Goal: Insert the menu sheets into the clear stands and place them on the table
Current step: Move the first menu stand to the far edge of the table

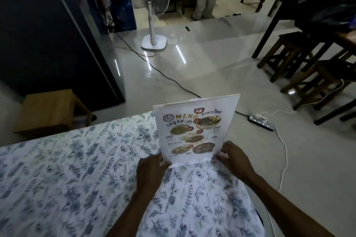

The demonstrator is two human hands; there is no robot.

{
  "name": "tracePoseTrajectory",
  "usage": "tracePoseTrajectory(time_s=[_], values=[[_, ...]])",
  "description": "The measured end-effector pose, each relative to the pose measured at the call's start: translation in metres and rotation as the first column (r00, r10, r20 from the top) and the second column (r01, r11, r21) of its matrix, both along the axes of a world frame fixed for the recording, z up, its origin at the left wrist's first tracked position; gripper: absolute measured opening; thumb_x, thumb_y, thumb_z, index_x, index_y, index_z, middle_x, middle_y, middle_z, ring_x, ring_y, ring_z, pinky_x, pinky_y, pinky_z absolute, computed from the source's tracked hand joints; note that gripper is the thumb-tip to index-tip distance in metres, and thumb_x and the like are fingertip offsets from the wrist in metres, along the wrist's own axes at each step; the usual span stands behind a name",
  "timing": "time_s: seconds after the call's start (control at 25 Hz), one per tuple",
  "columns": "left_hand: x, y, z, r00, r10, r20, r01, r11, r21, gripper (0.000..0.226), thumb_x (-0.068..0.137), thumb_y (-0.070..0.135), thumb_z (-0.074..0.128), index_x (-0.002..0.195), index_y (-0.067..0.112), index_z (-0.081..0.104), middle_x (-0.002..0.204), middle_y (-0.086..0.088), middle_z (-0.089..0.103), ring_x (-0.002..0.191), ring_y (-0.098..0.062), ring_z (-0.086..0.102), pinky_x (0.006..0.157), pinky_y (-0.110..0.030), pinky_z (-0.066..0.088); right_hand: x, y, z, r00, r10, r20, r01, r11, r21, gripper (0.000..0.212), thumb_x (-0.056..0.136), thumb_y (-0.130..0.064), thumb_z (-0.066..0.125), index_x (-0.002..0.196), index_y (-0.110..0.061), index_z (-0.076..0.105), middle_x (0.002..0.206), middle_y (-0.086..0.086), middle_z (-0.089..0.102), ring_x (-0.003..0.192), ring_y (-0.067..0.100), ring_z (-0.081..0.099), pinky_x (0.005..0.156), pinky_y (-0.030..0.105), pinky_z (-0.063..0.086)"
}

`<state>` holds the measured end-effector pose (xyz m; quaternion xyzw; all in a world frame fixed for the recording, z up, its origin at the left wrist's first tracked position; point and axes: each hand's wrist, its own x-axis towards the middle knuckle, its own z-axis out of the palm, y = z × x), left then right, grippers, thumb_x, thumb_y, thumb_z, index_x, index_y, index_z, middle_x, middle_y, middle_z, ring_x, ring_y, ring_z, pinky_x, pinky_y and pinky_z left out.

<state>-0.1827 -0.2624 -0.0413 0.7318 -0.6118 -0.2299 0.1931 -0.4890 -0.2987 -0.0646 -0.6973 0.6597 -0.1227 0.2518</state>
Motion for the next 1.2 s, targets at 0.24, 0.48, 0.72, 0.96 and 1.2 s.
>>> tracePoseTrajectory(time_s=[0.24, 0.48, 0.72, 0.96, 1.2], values=[[-0.022, -0.067, -0.007, 0.998, 0.058, 0.029, -0.058, 0.998, 0.012, 0.035, 0.079, 0.048, 0.074, 0.1, 0.02, 0.076, 0.095, -0.003, 0.078, 0.086, -0.025, 0.071, 0.081, -0.036, 0.053, -0.012, -0.081, -0.007, 0.999, 0.042, -0.022, -0.043, 0.998, -0.036, 0.022, 0.087, -0.035, 0.073, 0.094, -0.015, 0.071, 0.108, 0.004, 0.067, 0.092, 0.025, 0.062, 0.071, 0.038, 0.052], [-0.024, -0.12, -0.014, 0.983, 0.159, -0.088, -0.154, 0.986, 0.063, 0.039, 0.078, 0.042, 0.076, 0.105, 0.015, 0.074, 0.092, -0.009, 0.078, 0.077, -0.027, 0.072, 0.07, -0.04, 0.06, -0.005, -0.149, -0.008, 0.993, 0.111, -0.034, -0.113, 0.991, -0.069, 0.028, 0.091, -0.034, 0.068, 0.115, -0.021, 0.072, 0.131, 0.001, 0.067, 0.108, 0.028, 0.061, 0.085, 0.043, 0.054], [-0.02, -0.16, -0.015, 0.987, 0.156, -0.044, -0.156, 0.988, 0.002, 0.037, 0.075, 0.036, 0.082, 0.094, 0.004, 0.075, 0.092, -0.016, 0.075, 0.082, -0.028, 0.07, 0.075, -0.038, 0.057, 0.0, -0.189, -0.011, 0.991, 0.133, -0.023, -0.135, 0.988, -0.073, 0.027, 0.089, -0.038, 0.068, 0.11, -0.022, 0.072, 0.127, -0.001, 0.069, 0.109, 0.027, 0.061, 0.083, 0.043, 0.054], [-0.013, -0.173, -0.03, 0.988, 0.152, -0.038, -0.151, 0.988, 0.022, 0.043, 0.073, 0.039, 0.082, 0.104, 0.01, 0.075, 0.095, -0.009, 0.078, 0.084, -0.024, 0.072, 0.08, -0.038, 0.058, 0.007, -0.194, -0.028, 0.992, 0.126, -0.02, -0.127, 0.989, -0.071, 0.035, 0.091, -0.038, 0.066, 0.116, -0.014, 0.069, 0.133, 0.005, 0.062, 0.114, 0.027, 0.057, 0.081, 0.043, 0.056], [-0.011, -0.173, -0.04, 0.978, 0.2, -0.059, -0.198, 0.979, 0.043, 0.036, 0.073, 0.045, 0.08, 0.093, 0.016, 0.073, 0.084, 0.002, 0.076, 0.074, -0.02, 0.07, 0.084, -0.041, 0.055, 0.015, -0.183, -0.042, 0.997, 0.057, 0.043, -0.054, 0.995, -0.085, 0.041, 0.094, -0.034, 0.063, 0.125, -0.008, 0.06, 0.138, 0.009, 0.056, 0.116, 0.027, 0.059, 0.09, 0.043, 0.055]])
